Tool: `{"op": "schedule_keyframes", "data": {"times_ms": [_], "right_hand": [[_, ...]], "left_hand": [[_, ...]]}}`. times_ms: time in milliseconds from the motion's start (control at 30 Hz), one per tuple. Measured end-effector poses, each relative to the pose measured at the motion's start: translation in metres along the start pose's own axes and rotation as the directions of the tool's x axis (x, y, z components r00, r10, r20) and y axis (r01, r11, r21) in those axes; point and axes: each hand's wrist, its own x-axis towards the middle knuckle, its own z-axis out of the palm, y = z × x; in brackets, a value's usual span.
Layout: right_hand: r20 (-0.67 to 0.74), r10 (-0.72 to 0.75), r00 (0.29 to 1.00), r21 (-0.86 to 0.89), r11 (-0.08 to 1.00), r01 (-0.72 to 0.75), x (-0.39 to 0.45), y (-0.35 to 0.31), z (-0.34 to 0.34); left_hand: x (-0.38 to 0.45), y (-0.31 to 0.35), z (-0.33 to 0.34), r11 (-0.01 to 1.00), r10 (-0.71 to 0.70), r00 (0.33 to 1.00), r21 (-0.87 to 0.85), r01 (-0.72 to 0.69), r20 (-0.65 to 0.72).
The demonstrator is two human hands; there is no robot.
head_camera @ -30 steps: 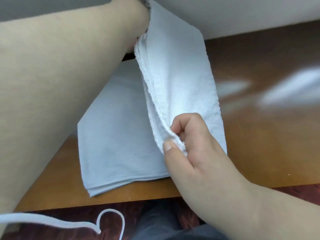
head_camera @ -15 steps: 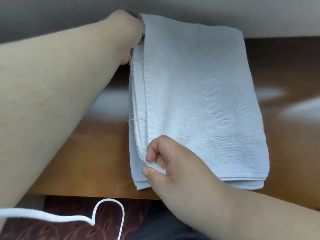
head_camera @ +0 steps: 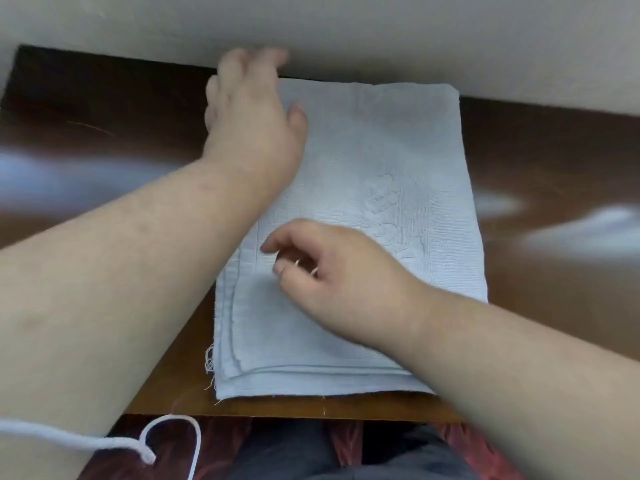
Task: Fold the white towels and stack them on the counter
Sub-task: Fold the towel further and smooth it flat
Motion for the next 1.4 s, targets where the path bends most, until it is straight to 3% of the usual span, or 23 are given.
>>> {"op": "schedule_keyframes", "data": {"times_ms": [67, 133, 267, 467, 767, 900, 967, 1033, 1133, 1233, 1300, 1400], "right_hand": [[-0.283, -0.091, 0.955, -0.199, 0.979, 0.034, 0.031, 0.022, -0.052], [-0.369, -0.129, 0.920, -0.417, 0.908, -0.041, 0.062, 0.052, -0.097], [-0.072, 0.069, 0.995, -0.718, 0.689, -0.100, 0.083, 0.119, -0.129], [-0.184, 0.161, 0.970, -0.704, 0.667, -0.244, 0.036, 0.152, -0.133], [-0.362, 0.374, 0.854, -0.633, 0.574, -0.520, -0.096, 0.157, -0.114], [-0.339, 0.462, 0.820, -0.584, 0.580, -0.568, -0.128, 0.146, -0.095], [-0.317, 0.507, 0.802, -0.533, 0.604, -0.593, -0.130, 0.143, -0.096], [-0.326, 0.496, 0.805, -0.468, 0.655, -0.593, -0.124, 0.142, -0.103], [-0.402, 0.207, 0.892, -0.484, 0.779, -0.399, -0.103, 0.142, -0.106], [-0.270, 0.123, 0.955, -0.560, 0.787, -0.260, -0.086, 0.155, -0.094], [-0.233, 0.172, 0.957, -0.600, 0.749, -0.281, -0.083, 0.169, -0.086], [-0.270, 0.186, 0.945, -0.601, 0.734, -0.316, -0.081, 0.176, -0.081]], "left_hand": [[-0.028, 0.008, 0.015, 0.994, -0.023, 0.989, 0.113, 0.006, 0.144], [-0.055, 0.014, 0.036, 0.958, -0.083, 0.952, 0.288, -0.005, 0.294], [-0.071, 0.016, 0.065, 0.845, -0.059, 0.938, 0.517, -0.136, 0.343], [-0.055, 0.030, 0.069, 0.790, 0.097, 0.856, 0.484, -0.377, 0.508], [-0.044, 0.107, 0.096, 0.655, 0.200, 0.594, 0.345, -0.672, 0.779], [-0.044, 0.134, 0.106, 0.543, 0.304, 0.471, 0.256, -0.800, 0.828], [-0.049, 0.145, 0.108, 0.509, 0.324, 0.503, 0.300, -0.807, 0.801], [-0.066, 0.152, 0.108, 0.583, 0.377, 0.598, 0.320, -0.746, 0.707], [-0.114, 0.141, 0.103, 0.767, 0.462, 0.715, 0.169, -0.619, 0.524], [-0.143, 0.099, 0.090, 0.839, 0.319, 0.794, 0.235, -0.491, 0.517], [-0.141, 0.069, 0.083, 0.831, 0.234, 0.818, 0.329, -0.449, 0.525], [-0.125, 0.048, 0.078, 0.804, 0.253, 0.791, 0.334, -0.492, 0.557]]}}
